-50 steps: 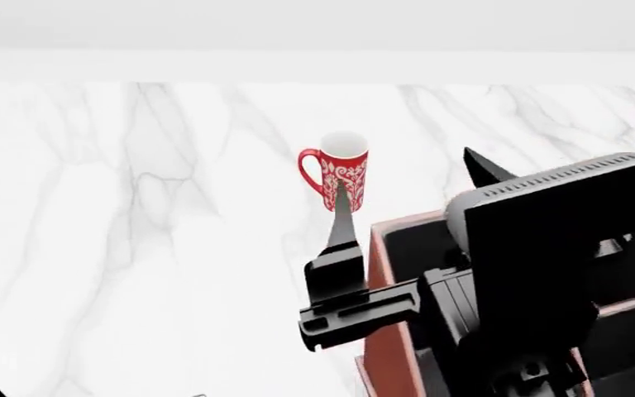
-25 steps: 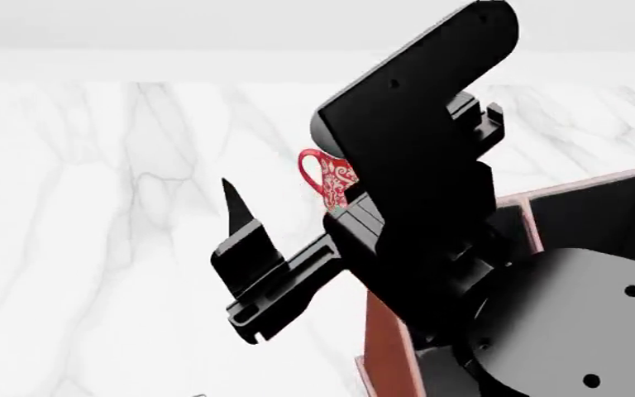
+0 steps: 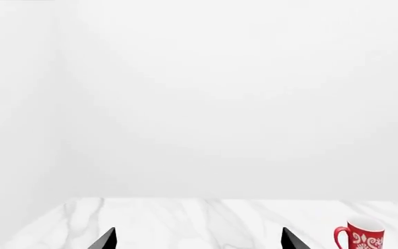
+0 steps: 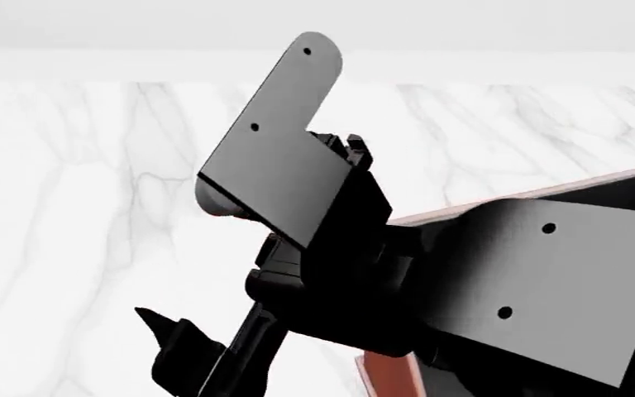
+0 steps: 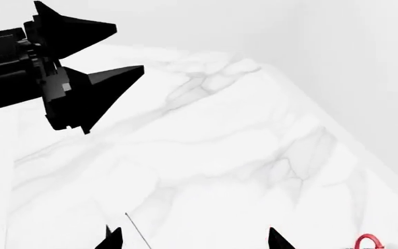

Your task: Pick up the book and place it in the left compartment of the caddy.

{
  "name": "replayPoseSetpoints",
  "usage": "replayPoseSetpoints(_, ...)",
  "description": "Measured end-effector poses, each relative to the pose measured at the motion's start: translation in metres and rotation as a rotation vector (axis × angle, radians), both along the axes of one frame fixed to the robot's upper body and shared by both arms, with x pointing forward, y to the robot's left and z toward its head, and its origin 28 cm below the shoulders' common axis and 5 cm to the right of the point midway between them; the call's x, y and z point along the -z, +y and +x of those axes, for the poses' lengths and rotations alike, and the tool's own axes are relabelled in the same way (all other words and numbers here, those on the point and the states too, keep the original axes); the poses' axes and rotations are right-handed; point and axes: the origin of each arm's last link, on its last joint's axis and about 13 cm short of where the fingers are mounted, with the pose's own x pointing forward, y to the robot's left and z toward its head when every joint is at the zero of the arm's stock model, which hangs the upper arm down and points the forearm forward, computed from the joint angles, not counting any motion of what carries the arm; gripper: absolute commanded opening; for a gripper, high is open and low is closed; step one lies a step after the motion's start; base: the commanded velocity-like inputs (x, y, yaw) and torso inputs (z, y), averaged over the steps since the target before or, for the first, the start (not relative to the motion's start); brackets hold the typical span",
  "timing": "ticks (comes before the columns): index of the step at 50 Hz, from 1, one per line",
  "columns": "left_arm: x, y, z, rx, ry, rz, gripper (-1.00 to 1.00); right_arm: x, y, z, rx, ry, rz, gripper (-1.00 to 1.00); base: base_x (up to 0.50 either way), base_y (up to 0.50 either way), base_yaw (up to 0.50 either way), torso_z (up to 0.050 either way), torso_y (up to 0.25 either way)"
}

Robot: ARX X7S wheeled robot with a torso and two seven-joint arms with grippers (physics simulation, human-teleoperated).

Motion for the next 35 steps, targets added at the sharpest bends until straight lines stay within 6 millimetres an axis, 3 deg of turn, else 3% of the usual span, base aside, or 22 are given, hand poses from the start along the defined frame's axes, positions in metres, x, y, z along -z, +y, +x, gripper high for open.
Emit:
replayPoseSetpoints(16, -0.001, 0.001, 0.000, 0.003, -0.003, 0.008, 1.00, 0.011, 0.005, 0.012, -0.128, 0.115, -0.031, 1.00, 0.00, 0.00, 0.00, 0.000, 0.000)
replayPoseSetpoints(35, -0.001, 0.002, 0.000, 0.007, -0.007, 0.015, 1.00, 0.031, 0.012, 0.024, -0.151, 0.171, -0.058, 1.00, 0.00, 0.00, 0.00, 0.000, 0.000)
